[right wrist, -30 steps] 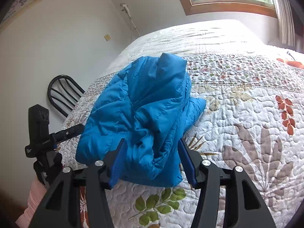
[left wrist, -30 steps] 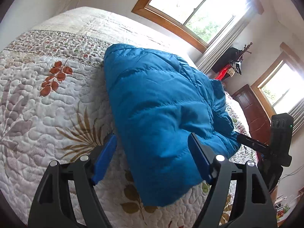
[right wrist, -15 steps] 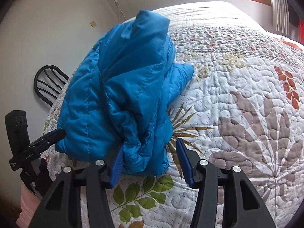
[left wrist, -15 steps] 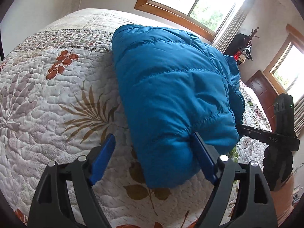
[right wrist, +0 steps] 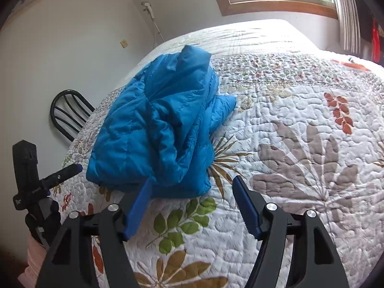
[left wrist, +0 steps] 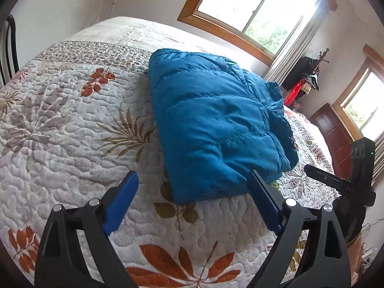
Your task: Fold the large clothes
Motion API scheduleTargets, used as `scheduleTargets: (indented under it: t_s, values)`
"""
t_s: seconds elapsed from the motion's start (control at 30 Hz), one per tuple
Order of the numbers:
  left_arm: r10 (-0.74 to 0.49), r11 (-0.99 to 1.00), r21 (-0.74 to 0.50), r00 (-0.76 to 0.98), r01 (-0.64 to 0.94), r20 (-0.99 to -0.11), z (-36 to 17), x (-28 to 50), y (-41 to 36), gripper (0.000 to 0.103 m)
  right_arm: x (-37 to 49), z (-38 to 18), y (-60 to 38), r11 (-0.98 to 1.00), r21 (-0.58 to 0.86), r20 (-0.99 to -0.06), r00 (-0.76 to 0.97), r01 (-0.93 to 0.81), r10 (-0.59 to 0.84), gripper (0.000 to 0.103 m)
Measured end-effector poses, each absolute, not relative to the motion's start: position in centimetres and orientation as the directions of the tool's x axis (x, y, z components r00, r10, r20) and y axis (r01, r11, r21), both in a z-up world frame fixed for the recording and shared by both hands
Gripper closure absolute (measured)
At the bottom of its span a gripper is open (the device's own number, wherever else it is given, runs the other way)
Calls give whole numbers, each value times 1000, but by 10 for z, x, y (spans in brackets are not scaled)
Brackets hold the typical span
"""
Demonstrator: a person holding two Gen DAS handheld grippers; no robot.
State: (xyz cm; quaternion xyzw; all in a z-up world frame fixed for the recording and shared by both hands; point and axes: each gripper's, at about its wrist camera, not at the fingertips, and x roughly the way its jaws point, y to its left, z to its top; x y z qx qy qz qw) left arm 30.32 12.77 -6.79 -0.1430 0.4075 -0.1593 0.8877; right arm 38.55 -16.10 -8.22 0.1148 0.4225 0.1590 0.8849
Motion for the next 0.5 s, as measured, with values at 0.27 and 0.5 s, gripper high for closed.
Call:
scheduleTargets:
  t_s: [0.27,0.5]
  values:
    - [-306,941,-324,645,95,-701,-54,239,123,10,313,-63,-136,971,138,-719,655,-193,232,6]
    - [-273,952,-287,705,103,-654,-40,182,117,4,269,-52,-126,974,130,-691,688,-187,224,4]
